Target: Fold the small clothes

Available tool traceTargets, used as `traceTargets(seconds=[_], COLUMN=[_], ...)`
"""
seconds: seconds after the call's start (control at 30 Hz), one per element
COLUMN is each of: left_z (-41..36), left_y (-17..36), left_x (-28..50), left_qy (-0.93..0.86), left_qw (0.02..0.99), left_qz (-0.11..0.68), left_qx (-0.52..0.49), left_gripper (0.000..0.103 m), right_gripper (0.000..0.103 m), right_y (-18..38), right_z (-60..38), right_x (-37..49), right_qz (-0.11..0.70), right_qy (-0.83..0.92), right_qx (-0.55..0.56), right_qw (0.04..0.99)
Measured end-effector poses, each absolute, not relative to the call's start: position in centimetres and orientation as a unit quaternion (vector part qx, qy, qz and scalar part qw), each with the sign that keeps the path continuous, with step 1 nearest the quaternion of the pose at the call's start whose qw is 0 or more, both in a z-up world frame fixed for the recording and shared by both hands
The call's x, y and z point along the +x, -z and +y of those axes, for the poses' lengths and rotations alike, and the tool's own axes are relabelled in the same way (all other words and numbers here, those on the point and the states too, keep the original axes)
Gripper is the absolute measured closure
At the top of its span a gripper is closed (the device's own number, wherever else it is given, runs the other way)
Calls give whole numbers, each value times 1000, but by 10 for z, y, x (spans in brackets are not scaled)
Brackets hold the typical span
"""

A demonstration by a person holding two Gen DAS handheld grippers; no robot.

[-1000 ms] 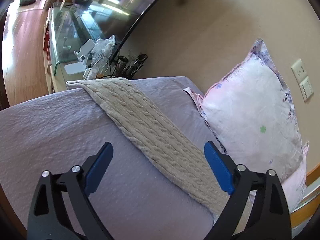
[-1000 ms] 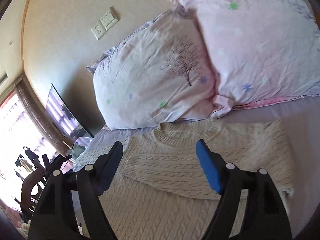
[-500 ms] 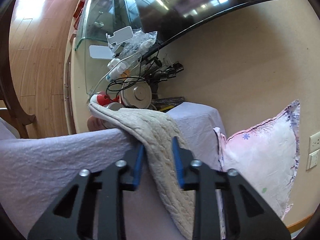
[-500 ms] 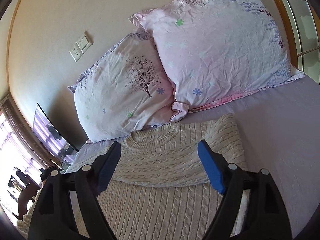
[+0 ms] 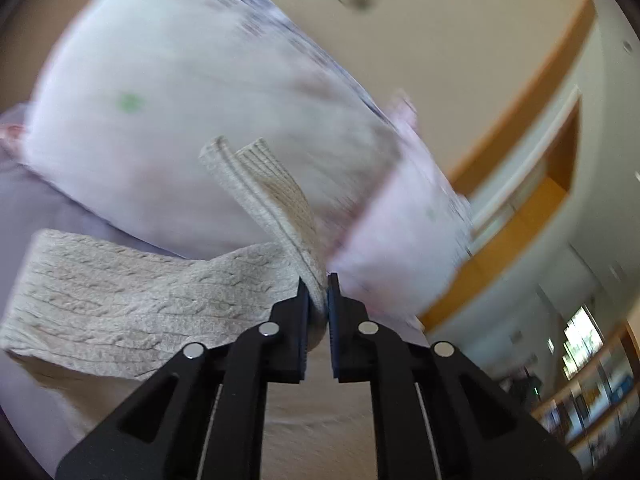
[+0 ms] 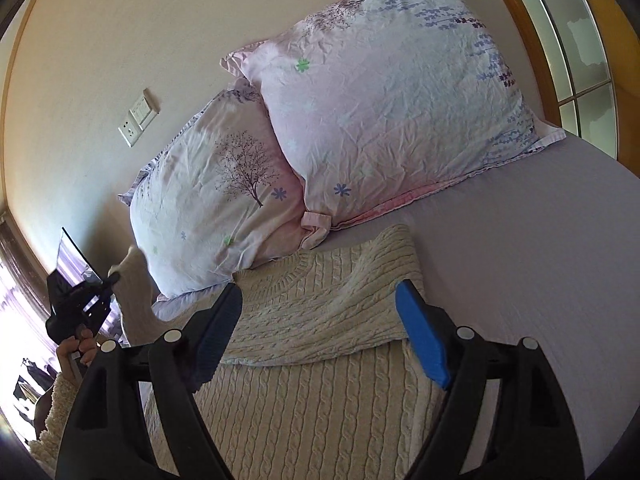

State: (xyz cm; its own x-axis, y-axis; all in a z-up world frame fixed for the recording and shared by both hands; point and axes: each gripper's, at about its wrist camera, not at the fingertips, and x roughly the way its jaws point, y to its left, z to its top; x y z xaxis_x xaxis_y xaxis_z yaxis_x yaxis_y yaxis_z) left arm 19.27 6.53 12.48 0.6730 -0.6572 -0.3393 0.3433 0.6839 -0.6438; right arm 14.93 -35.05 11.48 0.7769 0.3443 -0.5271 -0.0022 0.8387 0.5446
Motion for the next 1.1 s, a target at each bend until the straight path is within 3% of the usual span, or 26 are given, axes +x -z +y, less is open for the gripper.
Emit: traceTargets(seconds=[0.07,0.13,0.27,0.4,0.47,0.53,0.7,0.87,0.93,0.97,1.0,1.03,1.07,1.1], left_z=[-15,-42,8,105,150,180,208,191,177,174,171,169,168,168], left_y=[-108,-96,-94,-91,-83,-66,-2,40,49,52,55,57,59,61], left_x=[197,187,137,61,16,-25,-67,-43,-29,-26,-21,-18,-16,-14], left_qy=[356,378,376,377,358,349,291,283,287,290,291,292,294,302], left_qw=[840,826,836,840,848,848,827,794,785,781,775,769,762,748], left_qz=[348,375,356,338,330,332,407,453,465,468,472,475,478,482], left_qx=[-216,-185,-183,-195,-207,-222,-255,-289,-292,-296,-303,-312,-324,-343], left_gripper=[54,51,23,22,12,9,8,12,17,24,32,52,80,90], right_gripper=[22,22,20,19,18,18,18,19,28,34,53,78,89,93], right_y=[-110,-109,-105,-82,-71,-56,-13,12,17,18,19,19,18,15], right_z=[-351,-357,-372,-383,-383,-384,-383,-370,-361,-358,-354,-350,-345,-341], right_x=[145,130,86,35,9,-11,-32,-23,-20,-19,-19,-17,-17,-18], right_qz=[331,338,346,382,407,437,498,494,484,481,477,478,480,478], right_qy=[-95,-104,-155,-259,-292,-303,-291,-320,-340,-347,-356,-361,-364,-371], right_qx=[267,263,245,274,277,287,326,368,378,381,381,377,369,360], right_qw=[900,898,893,844,820,797,749,720,712,709,707,707,708,710])
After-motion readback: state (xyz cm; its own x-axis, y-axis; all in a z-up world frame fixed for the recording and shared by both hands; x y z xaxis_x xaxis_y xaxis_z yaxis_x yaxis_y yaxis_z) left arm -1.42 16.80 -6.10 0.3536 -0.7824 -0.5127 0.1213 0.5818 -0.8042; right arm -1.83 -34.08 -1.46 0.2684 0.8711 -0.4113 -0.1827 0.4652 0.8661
